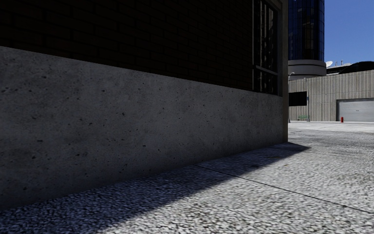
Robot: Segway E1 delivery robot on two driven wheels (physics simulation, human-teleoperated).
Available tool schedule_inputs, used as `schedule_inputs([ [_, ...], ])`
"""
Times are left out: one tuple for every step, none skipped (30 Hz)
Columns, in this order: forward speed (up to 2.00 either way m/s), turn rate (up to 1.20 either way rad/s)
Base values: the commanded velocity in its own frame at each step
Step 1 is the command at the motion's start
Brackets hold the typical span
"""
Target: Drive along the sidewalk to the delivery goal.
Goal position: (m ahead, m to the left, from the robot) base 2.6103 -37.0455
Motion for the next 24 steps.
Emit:
schedule_inputs([
  [0.0, 0.0],
  [0.0, 0.0],
  [0.0, 0.0],
  [0.0, 0.0],
  [0.0, 0.0],
  [0.0, 0.0],
  [0.0, 0.0],
  [0.0, 0.0],
  [0.0, 0.0],
  [0.0, 0.0],
  [0.0, 0.0],
  [0.0, 0.0],
  [0.0, 0.0],
  [0.0, 0.0],
  [0.0, 0.0],
  [0.0, 0.0],
  [0.0, 0.0],
  [0.0, 0.0],
  [0.0, 0.0],
  [0.0, 0.0],
  [0.0, 0.0],
  [0.0, 0.0],
  [0.0, 0.0],
  [0.0, 0.0],
])
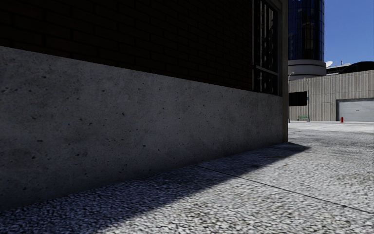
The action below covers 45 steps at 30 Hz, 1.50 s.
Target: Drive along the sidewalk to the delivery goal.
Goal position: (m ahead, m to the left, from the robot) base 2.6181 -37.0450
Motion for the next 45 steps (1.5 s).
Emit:
schedule_inputs([
  [0.0, 0.0],
  [0.0, 0.0],
  [0.0, 0.0],
  [0.0, 0.0],
  [0.0, 0.0],
  [0.0, 0.0],
  [0.0, -0.19],
  [0.23, -0.31],
  [0.23, -0.31],
  [1.03, -0.33],
  [1.37, -0.38],
  [1.49, -0.39],
  [1.49, -0.39],
  [1.64, -0.52],
  [1.83, -0.66],
  [1.89, -0.71],
  [1.89, -0.71],
  [2.0, -0.76],
  [2.0, -0.79],
  [2.0, -0.79],
  [2.0, -0.8],
  [2.0, -0.8],
  [2.0, -0.81],
  [2.0, -0.81],
  [2.0, -0.81],
  [2.0, -0.81],
  [2.0, -0.81],
  [2.0, -0.81],
  [2.0, -0.81],
  [2.0, -0.81],
  [2.0, -0.81],
  [2.0, -0.81],
  [2.0, -0.81],
  [2.0, -0.81],
  [2.0, -0.81],
  [2.0, -0.81],
  [2.0, -0.81],
  [2.0, -0.81],
  [2.0, -0.81],
  [2.0, -0.81],
  [2.0, -0.81],
  [2.0, -0.81],
  [2.0, -0.81],
  [2.0, -0.81],
  [2.0, -0.71],
])
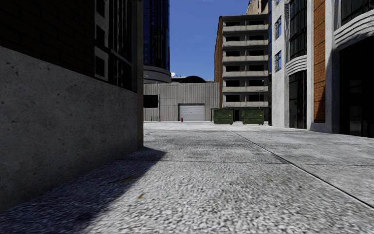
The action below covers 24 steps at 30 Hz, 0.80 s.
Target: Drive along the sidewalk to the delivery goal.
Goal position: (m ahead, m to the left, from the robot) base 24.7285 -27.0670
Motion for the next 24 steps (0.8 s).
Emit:
schedule_inputs([
  [2.0, -0.71],
  [2.0, 0.0],
  [2.0, 0.0],
  [2.0, 0.0],
  [2.0, 0.0],
  [2.0, 0.0],
  [2.0, 0.0],
  [2.0, 0.0],
  [2.0, 0.0],
  [2.0, 0.0],
  [2.0, 0.0],
  [2.0, 0.0],
  [2.0, 0.0],
  [2.0, 0.0],
  [2.0, 0.0],
  [2.0, 0.0],
  [2.0, 0.0],
  [2.0, 0.0],
  [2.0, 0.0],
  [2.0, 0.0],
  [2.0, 0.0],
  [2.0, 0.0],
  [2.0, 0.0],
  [2.0, 0.0],
])
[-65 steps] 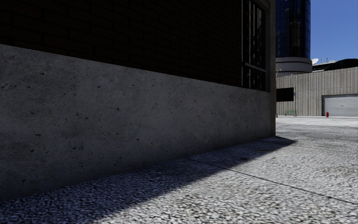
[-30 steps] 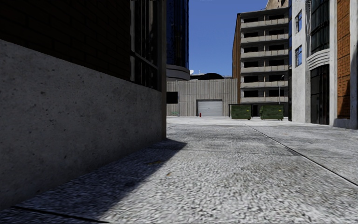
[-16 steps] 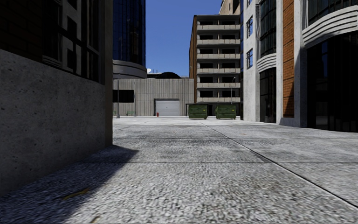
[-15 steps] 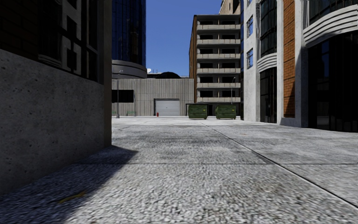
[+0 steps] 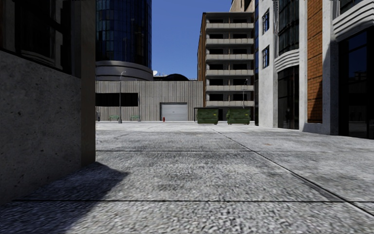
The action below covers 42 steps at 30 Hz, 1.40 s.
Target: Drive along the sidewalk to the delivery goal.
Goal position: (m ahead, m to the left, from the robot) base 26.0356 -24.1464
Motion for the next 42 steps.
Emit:
schedule_inputs([
  [2.0, 0.0],
  [2.0, 0.0],
  [2.0, 0.0],
  [2.0, 0.0],
  [2.0, 0.0],
  [2.0, 0.0],
  [2.0, 0.0],
  [2.0, 0.0],
  [2.0, 0.0],
  [2.0, 0.0],
  [2.0, 0.0],
  [2.0, 0.0],
  [2.0, 0.0],
  [2.0, 0.0],
  [2.0, 0.0],
  [2.0, 0.0],
  [2.0, 0.0],
  [2.0, 0.0],
  [2.0, 0.0],
  [2.0, 0.0],
  [2.0, 0.0],
  [2.0, 0.0],
  [2.0, 0.0],
  [2.0, 0.0],
  [2.0, 0.0],
  [2.0, 0.0],
  [2.0, 0.0],
  [2.0, 0.0],
  [2.0, 0.0],
  [2.0, 0.0],
  [2.0, 0.0],
  [2.0, 0.0],
  [2.0, 0.0],
  [2.0, 0.0],
  [2.0, 0.0],
  [2.0, 0.0],
  [2.0, 0.0],
  [2.0, 0.0],
  [2.0, 0.0],
  [2.0, 0.0],
  [2.0, 0.0],
  [2.0, 0.0],
])
